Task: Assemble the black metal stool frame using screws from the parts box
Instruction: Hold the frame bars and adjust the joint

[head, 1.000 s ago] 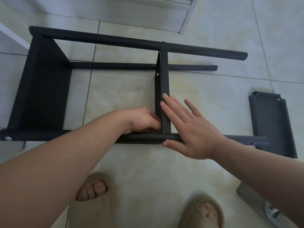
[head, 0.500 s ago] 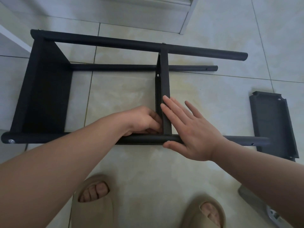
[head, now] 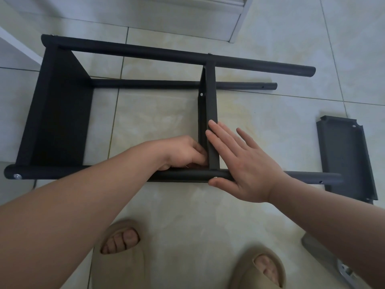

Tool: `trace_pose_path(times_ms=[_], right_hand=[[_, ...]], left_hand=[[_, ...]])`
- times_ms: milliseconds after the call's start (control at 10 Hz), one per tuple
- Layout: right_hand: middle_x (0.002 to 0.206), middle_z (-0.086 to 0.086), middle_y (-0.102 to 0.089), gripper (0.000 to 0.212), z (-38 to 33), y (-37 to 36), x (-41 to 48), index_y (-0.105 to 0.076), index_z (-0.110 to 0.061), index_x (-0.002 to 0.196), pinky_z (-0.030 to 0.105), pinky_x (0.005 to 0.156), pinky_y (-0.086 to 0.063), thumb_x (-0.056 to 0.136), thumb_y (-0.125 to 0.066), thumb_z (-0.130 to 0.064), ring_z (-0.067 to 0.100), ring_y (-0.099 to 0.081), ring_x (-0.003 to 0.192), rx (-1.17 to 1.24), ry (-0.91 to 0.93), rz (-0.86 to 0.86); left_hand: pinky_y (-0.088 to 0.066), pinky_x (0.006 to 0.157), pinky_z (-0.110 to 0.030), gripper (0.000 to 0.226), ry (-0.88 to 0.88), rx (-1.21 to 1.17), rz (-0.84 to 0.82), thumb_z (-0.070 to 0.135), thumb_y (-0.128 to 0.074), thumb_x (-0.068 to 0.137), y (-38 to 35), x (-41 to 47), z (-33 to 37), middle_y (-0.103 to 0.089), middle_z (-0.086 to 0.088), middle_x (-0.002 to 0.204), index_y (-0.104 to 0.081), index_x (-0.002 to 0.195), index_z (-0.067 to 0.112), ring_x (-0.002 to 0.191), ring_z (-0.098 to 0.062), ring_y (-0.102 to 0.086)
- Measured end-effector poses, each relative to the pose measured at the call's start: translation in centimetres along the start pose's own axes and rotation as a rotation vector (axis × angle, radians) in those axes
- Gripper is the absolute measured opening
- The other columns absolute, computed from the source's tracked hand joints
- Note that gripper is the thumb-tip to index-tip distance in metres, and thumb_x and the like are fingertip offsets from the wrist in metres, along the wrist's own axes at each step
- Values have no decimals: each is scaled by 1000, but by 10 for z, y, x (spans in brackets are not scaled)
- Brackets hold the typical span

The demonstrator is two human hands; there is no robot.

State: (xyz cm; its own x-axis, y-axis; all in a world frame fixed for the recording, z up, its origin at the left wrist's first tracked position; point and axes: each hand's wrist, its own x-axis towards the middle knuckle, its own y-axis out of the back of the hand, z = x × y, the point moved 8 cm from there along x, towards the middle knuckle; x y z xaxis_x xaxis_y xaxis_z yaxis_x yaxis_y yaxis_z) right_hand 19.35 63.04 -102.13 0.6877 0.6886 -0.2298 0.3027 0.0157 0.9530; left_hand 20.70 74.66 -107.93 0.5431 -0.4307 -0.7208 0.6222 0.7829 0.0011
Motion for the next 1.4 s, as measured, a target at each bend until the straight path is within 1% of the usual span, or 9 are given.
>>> trace_pose_path(times_ms=[200,400,600,700,1000,1100,1200,1300,1400], right_hand=[[170,3,6,94,0,0,0,-7,-11,162,52,125,-16,95,-25,-74,17,7,157,12,0,-2],[170,3,6,95,0,0,0,-8,-11,162,52,125,-16,94,-27,-74,17,6,157,15,-3,-1],[170,2,7,95,0,0,0,-6,-12,162,51,125,-16,94,-26,-74,17,7,157,17,-5,-10],[170,2,7,95,0,0,0,-7,-12,162,51,125,-16,94,-26,-75,17,7,157,18,-7,-9],[170,3,6,95,0,0,0,-8,-12,162,51,125,-16,94,-27,-75,18,6,157,16,-6,-3],[170,2,6,95,0,-1,0,-7,-12,162,51,125,-16,94,-27,-75,17,6,157,18,-7,-3],[170,2,6,95,0,0,-1,-7,-12,162,51,125,-16,94,-27,-74,18,6,157,24,-7,-2],[170,2,6,95,0,0,0,-8,-12,162,51,125,-17,94,-28,-74,18,5,157,26,-6,-2],[170,2,6,95,0,0,0,-8,-12,162,51,125,-16,94,-28,-74,18,6,157,23,-5,-4]], left_hand=[[-42,50,-13,20,17,23,-20,2,-62,89,0,-1,-1,-64,3,57,-72,76,14,51,-9,-57],[-40,46,-12,29,5,-49,-52,-4,-59,88,-2,-1,-1,-60,4,52,-69,67,14,45,-6,-54],[-42,48,-13,23,3,-58,-50,-3,-59,89,-2,1,-2,-60,3,52,-70,74,10,47,-6,-54],[-42,49,-14,24,3,-62,-50,-3,-59,89,-2,2,-2,-61,3,53,-70,74,11,48,-6,-55],[-41,46,-13,31,17,-66,-48,-3,-60,87,-2,2,-4,-61,1,52,-70,63,14,45,-8,-56],[-41,50,-16,20,23,-68,-46,0,-60,87,-2,3,-5,-58,0,54,-68,71,9,50,-12,-53],[-41,52,-20,18,22,-70,-41,1,-60,87,-2,5,-5,-57,-2,56,-66,73,9,52,-14,-51],[-42,48,-15,20,19,-85,-60,-2,-60,87,-2,5,-5,-59,-2,55,-67,71,8,50,-12,-55],[-49,52,-17,19,38,-153,-116,-4,-58,87,-5,5,-7,-67,-4,60,-71,77,6,54,-12,-66]])
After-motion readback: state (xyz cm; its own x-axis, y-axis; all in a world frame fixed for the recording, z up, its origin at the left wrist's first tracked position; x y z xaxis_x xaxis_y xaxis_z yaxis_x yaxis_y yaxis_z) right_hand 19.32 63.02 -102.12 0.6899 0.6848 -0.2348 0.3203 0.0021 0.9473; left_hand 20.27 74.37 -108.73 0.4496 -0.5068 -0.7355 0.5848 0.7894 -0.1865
